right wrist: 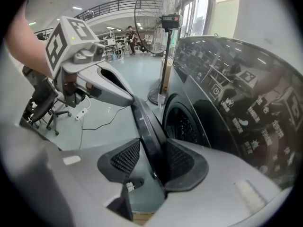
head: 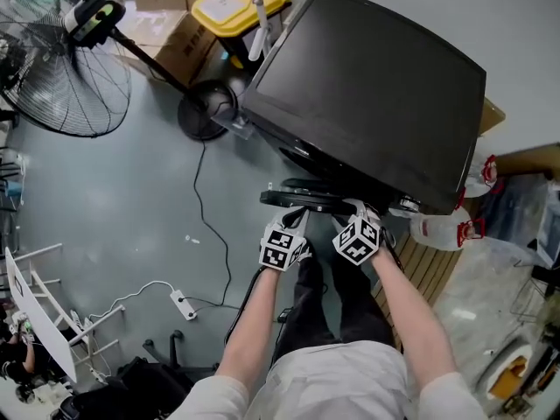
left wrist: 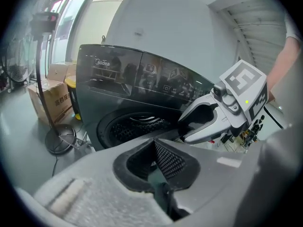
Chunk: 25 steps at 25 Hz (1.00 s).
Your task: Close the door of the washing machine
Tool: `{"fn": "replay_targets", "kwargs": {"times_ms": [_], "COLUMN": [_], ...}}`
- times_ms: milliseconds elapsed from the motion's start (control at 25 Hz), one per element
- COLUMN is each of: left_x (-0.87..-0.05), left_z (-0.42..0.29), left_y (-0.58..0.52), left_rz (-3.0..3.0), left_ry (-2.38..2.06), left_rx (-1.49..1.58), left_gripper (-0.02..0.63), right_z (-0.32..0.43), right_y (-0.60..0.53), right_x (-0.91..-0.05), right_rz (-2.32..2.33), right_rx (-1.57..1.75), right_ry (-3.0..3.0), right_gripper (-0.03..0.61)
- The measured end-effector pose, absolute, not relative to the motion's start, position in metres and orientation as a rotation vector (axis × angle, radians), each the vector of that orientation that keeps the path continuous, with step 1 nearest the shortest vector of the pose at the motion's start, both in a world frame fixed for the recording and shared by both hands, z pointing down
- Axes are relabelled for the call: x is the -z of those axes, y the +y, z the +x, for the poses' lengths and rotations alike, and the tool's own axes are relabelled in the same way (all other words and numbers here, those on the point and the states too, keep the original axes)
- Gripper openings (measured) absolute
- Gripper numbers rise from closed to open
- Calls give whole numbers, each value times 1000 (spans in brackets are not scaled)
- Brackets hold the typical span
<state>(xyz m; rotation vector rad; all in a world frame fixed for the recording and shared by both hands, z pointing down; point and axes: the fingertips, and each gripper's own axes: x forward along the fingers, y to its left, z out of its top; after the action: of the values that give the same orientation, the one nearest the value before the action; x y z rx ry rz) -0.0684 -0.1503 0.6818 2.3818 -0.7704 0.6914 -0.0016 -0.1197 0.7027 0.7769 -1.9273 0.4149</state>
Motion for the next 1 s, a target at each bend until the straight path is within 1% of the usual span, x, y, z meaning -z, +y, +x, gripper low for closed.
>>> {"fn": "replay_targets", "kwargs": {"times_ms": [280,440,640,760,880,960,1000], "left_x": [-700,-706,-706,-706,-704,-704,-704], "left_z": [-70,-69,-68,-66,-62,-58,-56], "left_y": [-149,-157,-162,-168,-178,-183,-186], "left_rz": [2314,2298,2279,2273,2284,2307,2318], "left_ry": [-796,-804,-827,-847,-870,-878,-883], "left_rx": [-746,-731,-693,-664,-655,-659,-655], "left_gripper": [0,0,0,0,0,0,0], "right_z": [3,4,-3,-4,0,9,14], "right_y": [-127,-134,-139,-140,-140,-140,-141], "right_x": [-702,-698,-670,-665,-669,-672,-674], "right_rz": [879,955,1116,1222,1333,1439,1496], "right_rx": [-474,-455,-411,-487,-545,-591,-618], "right_ry": [-1923,-1917,-2003,-2041,-2034,-2021,-2018], "right_gripper": [170,176,157,116,95,40,2]}}
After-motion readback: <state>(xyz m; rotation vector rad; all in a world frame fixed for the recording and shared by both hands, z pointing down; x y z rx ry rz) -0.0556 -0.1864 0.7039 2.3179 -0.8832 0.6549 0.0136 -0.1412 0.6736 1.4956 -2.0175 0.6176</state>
